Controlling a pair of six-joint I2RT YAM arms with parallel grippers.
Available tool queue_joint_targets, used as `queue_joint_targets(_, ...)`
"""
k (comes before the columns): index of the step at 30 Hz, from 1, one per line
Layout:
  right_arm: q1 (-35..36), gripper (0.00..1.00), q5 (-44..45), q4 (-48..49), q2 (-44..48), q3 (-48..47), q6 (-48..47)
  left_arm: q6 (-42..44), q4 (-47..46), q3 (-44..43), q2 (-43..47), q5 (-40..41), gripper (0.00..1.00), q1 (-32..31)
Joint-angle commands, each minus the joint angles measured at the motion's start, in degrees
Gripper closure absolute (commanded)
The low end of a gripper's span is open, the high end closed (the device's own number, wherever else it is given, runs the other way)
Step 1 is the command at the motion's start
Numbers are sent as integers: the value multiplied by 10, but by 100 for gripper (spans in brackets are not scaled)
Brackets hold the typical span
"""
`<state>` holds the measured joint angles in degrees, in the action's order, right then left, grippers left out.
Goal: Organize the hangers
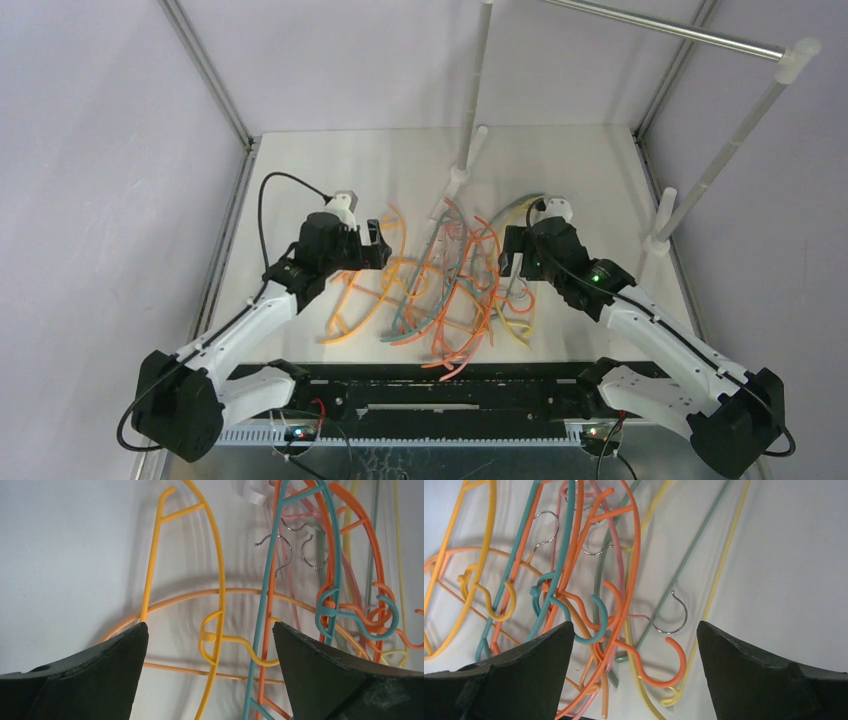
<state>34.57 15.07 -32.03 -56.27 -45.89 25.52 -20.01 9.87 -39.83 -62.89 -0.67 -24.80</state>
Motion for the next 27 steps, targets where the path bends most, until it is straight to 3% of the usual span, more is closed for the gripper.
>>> queue_joint_targets(1,4,0,-6,9,19,-13,-50,-3,-7,20,30,1,0,-8)
queue_joint_targets(8,3,0,-32,40,62,15,-66,-4,2,60,26,65,3,-73)
queue_joint_targets(17,0,0,-10,15,60,20,-57,-22,18,81,-17,152,21,-114)
queue_joint_targets(20,0,0,-11,14,61,24,-52,-22,13,83,-42,155,33,-116)
queue_joint_targets(27,-10,0,-8,11,66,36,-48,-11,3,72,-79,143,36,-142)
